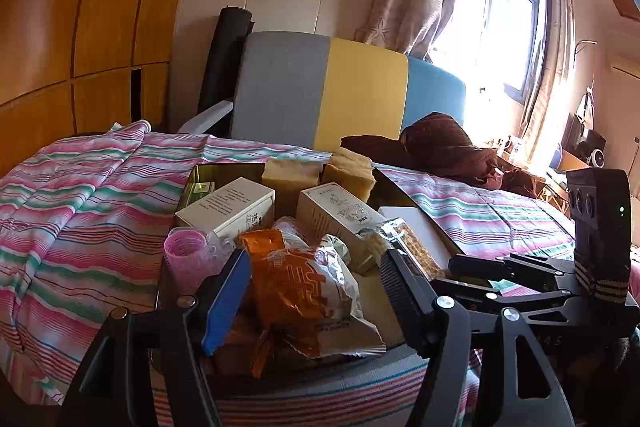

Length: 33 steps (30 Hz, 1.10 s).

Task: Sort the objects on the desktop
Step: 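Lower both items into the tray and open both tools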

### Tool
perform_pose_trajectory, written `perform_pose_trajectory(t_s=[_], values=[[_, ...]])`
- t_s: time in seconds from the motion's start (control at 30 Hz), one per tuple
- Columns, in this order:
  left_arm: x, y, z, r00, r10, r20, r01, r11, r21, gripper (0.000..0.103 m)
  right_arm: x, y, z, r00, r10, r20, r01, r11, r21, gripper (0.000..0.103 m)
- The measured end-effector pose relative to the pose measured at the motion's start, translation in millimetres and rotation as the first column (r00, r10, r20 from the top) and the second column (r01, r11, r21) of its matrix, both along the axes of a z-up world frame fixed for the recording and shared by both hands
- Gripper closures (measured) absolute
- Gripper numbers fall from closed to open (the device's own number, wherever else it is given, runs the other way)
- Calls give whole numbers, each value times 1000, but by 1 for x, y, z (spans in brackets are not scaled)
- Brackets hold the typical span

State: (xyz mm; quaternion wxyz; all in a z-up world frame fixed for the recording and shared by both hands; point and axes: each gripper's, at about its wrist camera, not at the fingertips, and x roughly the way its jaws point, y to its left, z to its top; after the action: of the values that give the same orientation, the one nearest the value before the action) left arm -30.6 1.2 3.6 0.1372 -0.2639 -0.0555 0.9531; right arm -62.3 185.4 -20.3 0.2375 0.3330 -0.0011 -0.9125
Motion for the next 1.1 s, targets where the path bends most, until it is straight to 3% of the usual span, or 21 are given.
perform_pose_trajectory(t_s=[0.3,0.67,0.93,1.1], values=[[3,13,-7,1000,-13,11,13,1000,-28,36,-1,-10,-4,1000,7,-12,-7,999,53,55],[-20,13,-27,994,47,96,-41,998,-57,38,-13,-11,-15,1000,-17,6,17,995,97,56],[-11,7,-20,995,65,71,-64,998,-22,38,-9,-2,-10,1000,-16,9,16,999,31,54],[-2,3,-10,995,91,46,-90,996,-20,32,-2,3,-4,1000,-31,-4,31,1000,5,53]])
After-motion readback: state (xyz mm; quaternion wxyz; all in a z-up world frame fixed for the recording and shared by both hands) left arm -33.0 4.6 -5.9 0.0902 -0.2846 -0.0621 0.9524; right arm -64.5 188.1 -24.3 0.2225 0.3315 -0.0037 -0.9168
